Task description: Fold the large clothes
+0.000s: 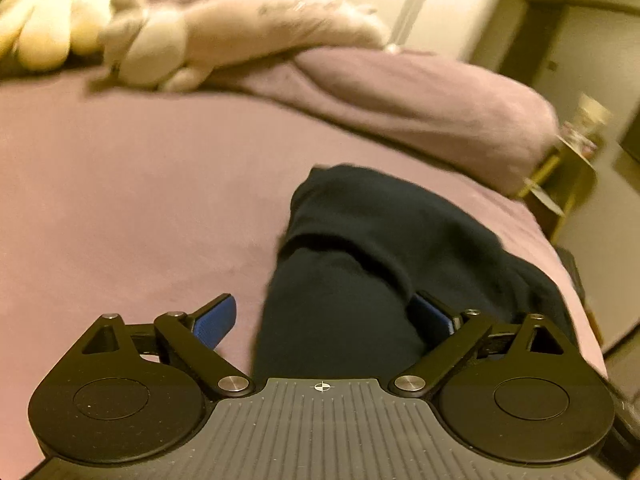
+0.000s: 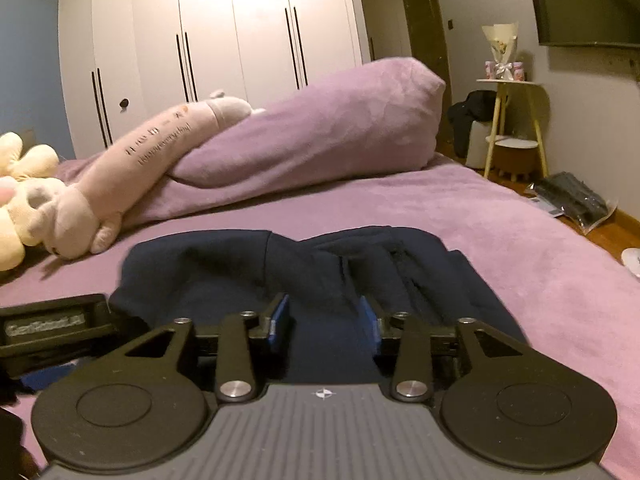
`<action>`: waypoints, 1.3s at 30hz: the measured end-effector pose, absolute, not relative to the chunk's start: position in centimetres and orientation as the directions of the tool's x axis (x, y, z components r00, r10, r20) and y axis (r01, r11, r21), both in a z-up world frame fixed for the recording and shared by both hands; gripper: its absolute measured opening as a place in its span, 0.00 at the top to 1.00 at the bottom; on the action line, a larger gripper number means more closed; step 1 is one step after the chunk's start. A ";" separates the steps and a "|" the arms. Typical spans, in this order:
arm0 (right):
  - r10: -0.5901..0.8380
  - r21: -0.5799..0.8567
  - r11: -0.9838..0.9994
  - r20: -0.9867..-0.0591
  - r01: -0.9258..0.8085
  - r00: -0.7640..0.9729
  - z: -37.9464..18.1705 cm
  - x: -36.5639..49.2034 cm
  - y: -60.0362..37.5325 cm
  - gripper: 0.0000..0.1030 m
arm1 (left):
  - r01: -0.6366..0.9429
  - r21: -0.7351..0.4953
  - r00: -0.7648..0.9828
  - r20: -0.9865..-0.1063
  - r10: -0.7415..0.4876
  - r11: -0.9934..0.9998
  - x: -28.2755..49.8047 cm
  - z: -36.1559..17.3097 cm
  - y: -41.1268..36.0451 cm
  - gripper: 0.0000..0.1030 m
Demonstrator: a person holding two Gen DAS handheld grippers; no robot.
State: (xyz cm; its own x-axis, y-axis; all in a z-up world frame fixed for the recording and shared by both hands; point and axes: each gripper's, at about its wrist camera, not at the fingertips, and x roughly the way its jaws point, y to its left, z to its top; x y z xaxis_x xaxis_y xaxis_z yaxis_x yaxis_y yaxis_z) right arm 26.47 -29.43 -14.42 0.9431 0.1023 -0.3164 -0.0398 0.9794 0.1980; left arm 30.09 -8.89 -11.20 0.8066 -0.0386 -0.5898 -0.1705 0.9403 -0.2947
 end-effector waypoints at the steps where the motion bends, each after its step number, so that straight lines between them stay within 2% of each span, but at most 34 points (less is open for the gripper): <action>1: 0.099 0.173 0.984 -0.311 -0.047 0.945 -14.6 25.1 -29.3 0.61 | -0.135 -0.288 0.817 -0.573 -0.058 0.948 28.6 -10.6 -8.9 0.06; 3: 0.082 0.119 0.992 -0.280 -0.050 0.956 -15.5 22.3 -29.0 0.61 | -0.087 -0.290 0.813 -0.573 -0.100 0.953 26.1 -10.5 -8.9 0.06; 4: 0.071 0.102 0.994 -0.274 -0.044 0.959 -16.1 21.4 -29.1 0.55 | -0.078 -0.294 0.812 -0.573 -0.110 0.952 25.2 -10.9 -9.0 0.06; 5: 0.070 0.098 0.994 -0.268 -0.045 0.961 -16.7 20.7 -29.2 0.52 | -0.071 -0.295 0.807 -0.578 -0.119 0.953 24.4 -11.5 -9.2 0.06; 8: 0.080 0.120 0.991 -0.262 -0.050 0.962 -17.6 20.4 -29.7 0.51 | -0.078 -0.317 0.816 -0.565 -0.122 0.945 23.4 -13.3 -9.2 0.05; 13: 0.070 0.076 0.996 -0.279 -0.051 0.958 -17.5 21.2 -28.9 0.50 | -0.028 -0.211 0.852 -0.516 -0.087 0.977 23.3 -14.3 -9.9 0.02; 16: 0.093 0.103 0.993 -0.306 -0.064 0.947 -16.1 20.3 -29.4 0.47 | -0.043 -0.290 0.817 -0.561 -0.133 0.956 23.0 -13.3 -8.6 0.02; 19: 0.114 0.153 0.986 -0.323 -0.067 0.939 -15.0 17.9 -30.3 0.37 | -0.075 -0.375 0.787 -0.592 -0.176 0.924 21.0 -11.6 -7.4 0.06; 22: 0.122 0.147 0.986 -0.353 -0.073 0.928 -15.5 14.6 -30.9 0.34 | -0.029 -0.377 0.772 -0.597 -0.219 0.926 18.7 -10.8 -6.8 0.06; 27: 0.090 0.054 0.996 -0.412 -0.074 0.907 -16.7 12.4 -30.7 0.30 | 0.010 -0.338 0.737 -0.633 -0.235 0.941 16.4 -11.2 -7.0 0.05; 32: 0.136 0.134 0.988 -0.517 -0.077 0.845 -16.7 14.7 -31.6 0.19 | 0.029 -0.306 0.708 -0.666 -0.236 0.952 17.0 -12.2 -7.6 0.02; 34: 0.188 0.170 0.979 -0.540 -0.113 0.820 -15.7 15.1 -32.4 0.18 | 0.017 -0.338 0.691 -0.677 -0.255 0.941 17.1 -11.8 -7.0 0.02; 36: 0.279 0.273 0.950 -0.528 -0.151 0.802 -14.6 15.1 -34.4 0.17 | 0.001 -0.379 0.663 -0.692 -0.284 0.925 17.1 -11.2 -6.0 0.03; 39: 0.384 0.444 0.880 -0.454 -0.170 0.804 -13.8 15.3 -38.4 0.09 | -0.001 -0.463 0.651 -0.673 -0.351 0.886 17.6 -10.4 -4.2 0.04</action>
